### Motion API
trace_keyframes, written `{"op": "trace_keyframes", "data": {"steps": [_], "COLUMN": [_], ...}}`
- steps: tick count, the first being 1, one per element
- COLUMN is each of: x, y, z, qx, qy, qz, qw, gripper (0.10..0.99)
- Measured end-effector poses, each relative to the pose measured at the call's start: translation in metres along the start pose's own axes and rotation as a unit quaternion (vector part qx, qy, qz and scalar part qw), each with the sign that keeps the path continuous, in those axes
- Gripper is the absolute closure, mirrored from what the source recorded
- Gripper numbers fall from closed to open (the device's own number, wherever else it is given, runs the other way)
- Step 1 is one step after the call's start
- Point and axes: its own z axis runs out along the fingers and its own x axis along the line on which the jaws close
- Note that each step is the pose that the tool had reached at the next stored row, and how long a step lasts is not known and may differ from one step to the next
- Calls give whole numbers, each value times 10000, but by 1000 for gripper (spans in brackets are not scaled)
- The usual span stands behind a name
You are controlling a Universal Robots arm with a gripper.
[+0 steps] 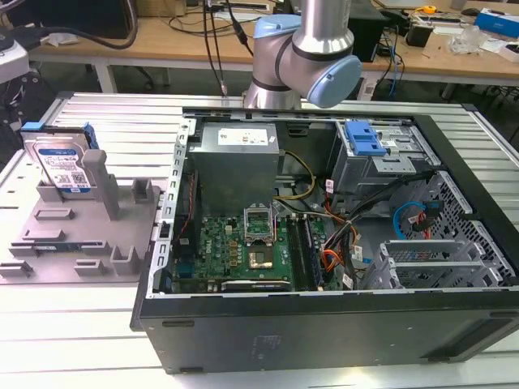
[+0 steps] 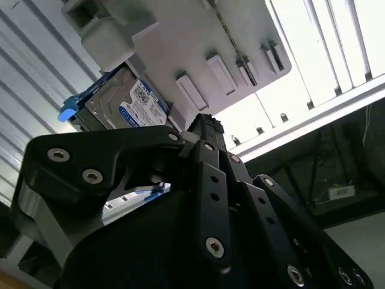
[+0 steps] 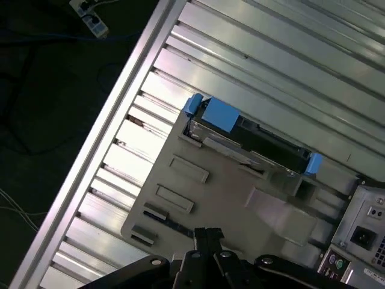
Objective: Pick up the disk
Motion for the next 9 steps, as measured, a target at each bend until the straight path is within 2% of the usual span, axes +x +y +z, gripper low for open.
{"op": "trace_keyframes", "data": {"steps": [3, 6, 7, 8, 9], "x": [0, 0, 0, 0, 0], "y": [0, 0, 0, 0, 0], "z": [0, 0, 0, 1, 1], "qx": [0, 0, 0, 0, 1], "qy": [11, 23, 28, 31, 36], "qz": [-280, -610, -716, -813, -955], "qw": [9996, 9981, 9974, 9967, 9954], "gripper": [980, 973, 918, 918, 792]}}
